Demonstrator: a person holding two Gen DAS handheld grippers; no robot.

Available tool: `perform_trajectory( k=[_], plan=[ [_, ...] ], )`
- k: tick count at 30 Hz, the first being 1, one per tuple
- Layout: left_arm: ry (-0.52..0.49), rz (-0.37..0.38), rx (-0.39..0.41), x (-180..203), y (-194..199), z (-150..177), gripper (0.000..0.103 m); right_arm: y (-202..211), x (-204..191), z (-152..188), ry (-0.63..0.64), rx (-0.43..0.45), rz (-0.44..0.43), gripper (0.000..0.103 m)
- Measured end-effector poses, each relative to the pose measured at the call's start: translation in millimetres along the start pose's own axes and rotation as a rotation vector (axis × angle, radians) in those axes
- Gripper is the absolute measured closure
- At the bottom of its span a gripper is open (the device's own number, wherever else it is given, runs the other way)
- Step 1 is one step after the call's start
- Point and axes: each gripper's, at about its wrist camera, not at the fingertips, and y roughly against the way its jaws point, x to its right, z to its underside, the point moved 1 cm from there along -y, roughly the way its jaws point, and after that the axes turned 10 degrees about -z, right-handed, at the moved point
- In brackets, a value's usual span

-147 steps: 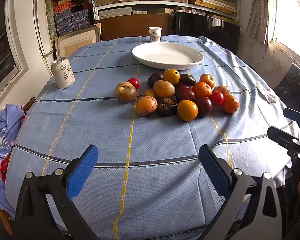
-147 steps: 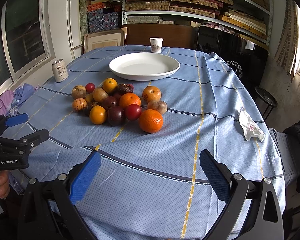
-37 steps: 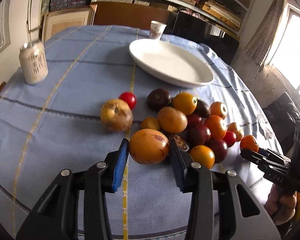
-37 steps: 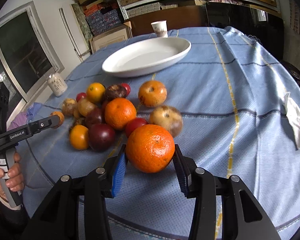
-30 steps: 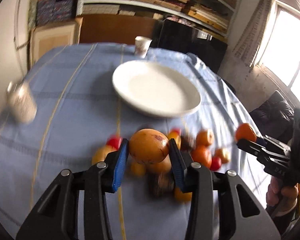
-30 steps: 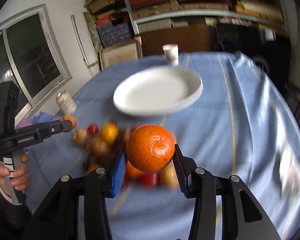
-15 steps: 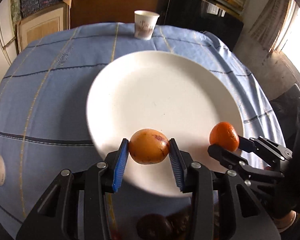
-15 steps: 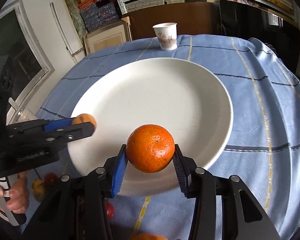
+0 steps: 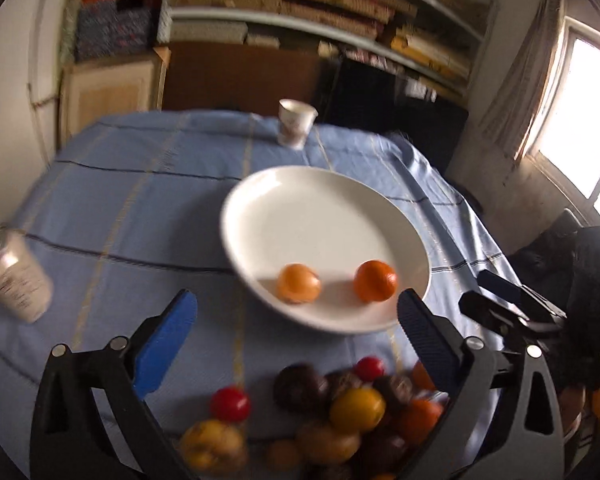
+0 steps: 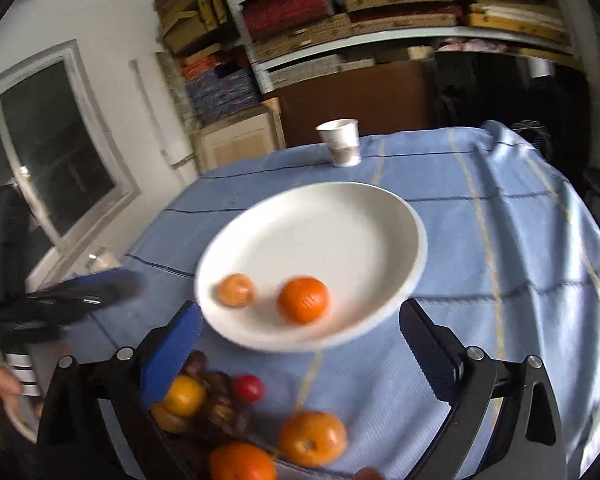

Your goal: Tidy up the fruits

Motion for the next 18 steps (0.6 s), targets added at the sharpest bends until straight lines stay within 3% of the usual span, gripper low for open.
perform_trajectory(
  k=[3,6,9,12,18],
  plan=[
    [0.014,-0.032,0.018,-13,9,18,0.004,3,-4,14,0.075,-0.061,0.029,0.003],
    [0.057,-0.049,-0.003,-33,18,36,0.004,13,-13,27,0.135,-0.053,0.139,0.003],
    [0.116,-0.076,-0.006,-53,21,45,0.004,10,-7,37,0.113,-0.109,0.113,0.004],
    [0.148,-0.092,-0.006,-67,24,53,0.004,5,-4,48,0.091,-0.158,0.095,0.015],
    [0.144,-0.088,-0.039,-72,25,64,0.004,4,-13,57,0.132,-0.188,0.099,0.026]
  ],
)
